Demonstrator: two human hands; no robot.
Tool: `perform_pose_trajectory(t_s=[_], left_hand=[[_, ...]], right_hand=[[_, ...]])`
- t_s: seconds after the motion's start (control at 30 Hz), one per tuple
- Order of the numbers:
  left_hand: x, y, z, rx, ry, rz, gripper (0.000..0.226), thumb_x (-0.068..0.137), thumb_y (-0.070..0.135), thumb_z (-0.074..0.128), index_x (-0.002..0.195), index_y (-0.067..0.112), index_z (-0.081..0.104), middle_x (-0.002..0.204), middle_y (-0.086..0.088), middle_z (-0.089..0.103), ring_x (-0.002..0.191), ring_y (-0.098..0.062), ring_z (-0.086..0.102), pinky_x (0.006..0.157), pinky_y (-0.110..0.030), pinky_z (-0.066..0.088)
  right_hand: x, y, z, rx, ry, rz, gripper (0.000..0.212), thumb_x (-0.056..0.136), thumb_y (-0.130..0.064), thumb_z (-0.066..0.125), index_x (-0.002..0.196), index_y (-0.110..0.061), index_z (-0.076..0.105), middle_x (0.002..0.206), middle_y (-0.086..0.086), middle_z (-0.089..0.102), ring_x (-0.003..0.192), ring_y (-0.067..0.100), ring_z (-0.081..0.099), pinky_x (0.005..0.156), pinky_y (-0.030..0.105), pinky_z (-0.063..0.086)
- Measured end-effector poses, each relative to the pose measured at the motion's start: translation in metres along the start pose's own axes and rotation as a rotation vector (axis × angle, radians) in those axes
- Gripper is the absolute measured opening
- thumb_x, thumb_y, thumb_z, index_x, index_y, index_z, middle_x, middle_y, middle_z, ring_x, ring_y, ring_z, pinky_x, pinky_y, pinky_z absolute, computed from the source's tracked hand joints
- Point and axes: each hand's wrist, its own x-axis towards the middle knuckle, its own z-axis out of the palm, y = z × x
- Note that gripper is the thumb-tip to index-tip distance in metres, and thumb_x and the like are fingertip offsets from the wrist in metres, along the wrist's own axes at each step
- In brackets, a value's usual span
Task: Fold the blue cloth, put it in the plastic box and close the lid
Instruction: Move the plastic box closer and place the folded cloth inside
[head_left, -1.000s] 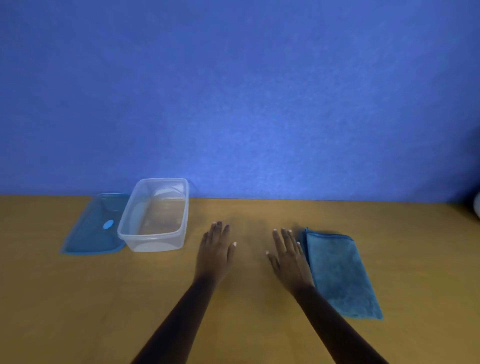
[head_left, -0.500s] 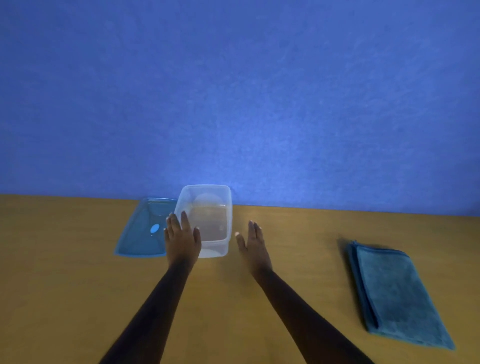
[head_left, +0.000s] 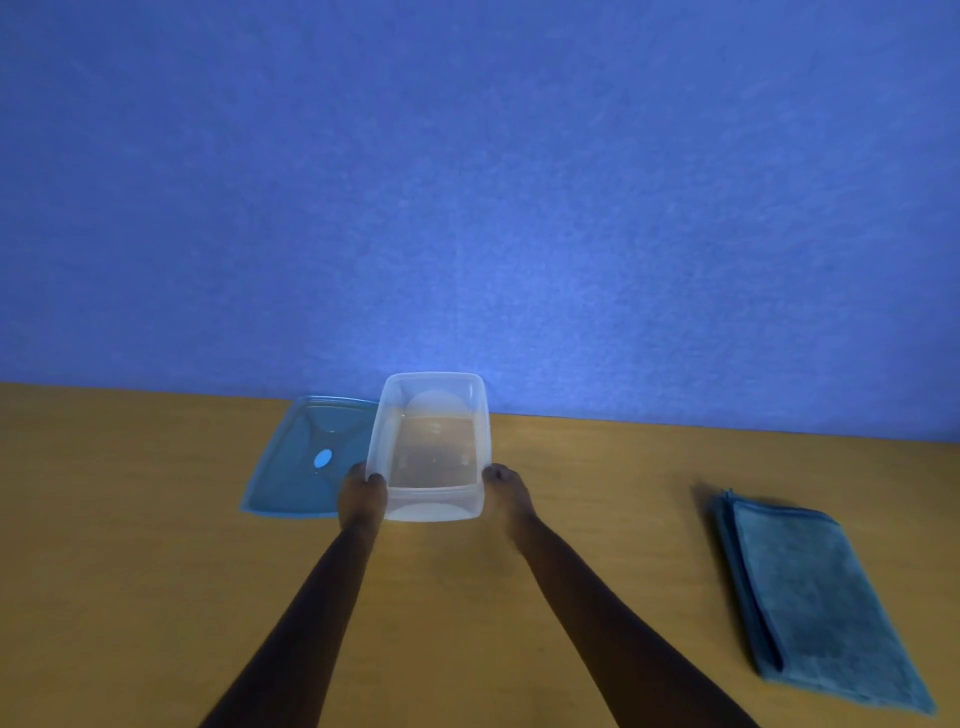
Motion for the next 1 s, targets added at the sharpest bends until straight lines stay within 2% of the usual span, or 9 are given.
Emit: perform_pose_trajectory(t_s=[0.07,0.17,0.4,0.5,0.6,0.77,0.87,1.0], left_hand=[[-0.009,0.003,0.009,-0.036,-0.008,0.012,0.031,0.087,-0.006,0.038,0.113,-0.015,0.053,0.117,-0.035,0.058,0.110,-0.047,0.054,0.097,-0.054,0.047],[-0.026,0.009,0.028,-0.064,-0.014,0.030,0.033,0.086,-0.007,0.038,0.114,-0.013,0.055,0.117,-0.033,0.059,0.109,-0.045,0.055,0.095,-0.051,0.048],[-0.073,0.027,0.078,-0.070,-0.106,0.089,0.033,0.085,-0.009,0.039,0.112,-0.012,0.057,0.116,-0.034,0.059,0.106,-0.044,0.057,0.092,-0.048,0.047],[-0.097,0.030,0.096,-0.063,-0.146,0.098,0.035,0.085,-0.008,0.040,0.115,-0.010,0.056,0.118,-0.032,0.059,0.107,-0.043,0.057,0.092,-0.047,0.048],[-0.120,0.030,0.110,-0.064,-0.177,0.090,0.036,0.086,-0.008,0.039,0.118,-0.009,0.054,0.119,-0.030,0.059,0.107,-0.042,0.056,0.091,-0.045,0.048],[-0.150,0.025,0.124,-0.033,-0.214,0.093,0.035,0.087,-0.007,0.038,0.118,-0.008,0.053,0.118,-0.028,0.060,0.105,-0.039,0.058,0.083,-0.040,0.048],[-0.160,0.021,0.127,-0.010,-0.211,0.097,0.034,0.088,-0.006,0.037,0.118,-0.008,0.053,0.118,-0.029,0.059,0.104,-0.040,0.057,0.073,-0.034,0.040],[-0.168,0.014,0.127,0.034,-0.215,0.098,0.035,0.088,-0.005,0.036,0.120,-0.007,0.051,0.119,-0.028,0.058,0.105,-0.041,0.056,0.080,-0.040,0.045]], right_hand=[[-0.001,0.005,-0.009,0.044,0.039,-0.011,0.028,0.097,-0.009,0.032,0.092,0.000,0.057,0.094,0.015,0.050,0.088,0.020,0.044,0.075,0.026,0.029],[-0.008,0.017,-0.029,0.093,0.121,-0.036,0.022,0.096,-0.006,0.032,0.081,-0.004,0.048,0.087,0.016,0.048,0.083,0.021,0.043,0.072,0.027,0.029],[-0.028,0.044,-0.091,0.180,0.266,-0.036,0.024,0.095,-0.004,0.032,0.081,-0.004,0.052,0.084,0.016,0.049,0.080,0.021,0.043,0.067,0.029,0.032],[-0.037,0.054,-0.118,0.218,0.307,-0.027,0.026,0.096,-0.005,0.033,0.076,-0.007,0.050,0.077,0.012,0.048,0.067,0.018,0.043,0.057,0.028,0.031],[-0.046,0.065,-0.139,0.193,0.340,-0.007,0.036,0.094,-0.004,0.032,0.061,-0.013,0.044,0.064,0.003,0.042,0.057,0.013,0.035,0.052,0.026,0.026],[-0.065,0.079,-0.160,0.199,0.391,0.032,0.040,0.093,-0.001,0.034,0.056,-0.017,0.040,0.060,0.001,0.039,0.055,0.012,0.033,0.051,0.027,0.024],[-0.074,0.085,-0.165,0.219,0.394,0.046,0.039,0.092,-0.001,0.035,0.056,-0.015,0.041,0.060,0.002,0.039,0.056,0.013,0.033,0.052,0.027,0.025],[-0.084,0.093,-0.165,0.225,0.369,0.067,0.038,0.092,-0.001,0.036,0.057,-0.015,0.042,0.061,0.003,0.040,0.056,0.014,0.034,0.053,0.027,0.026]])
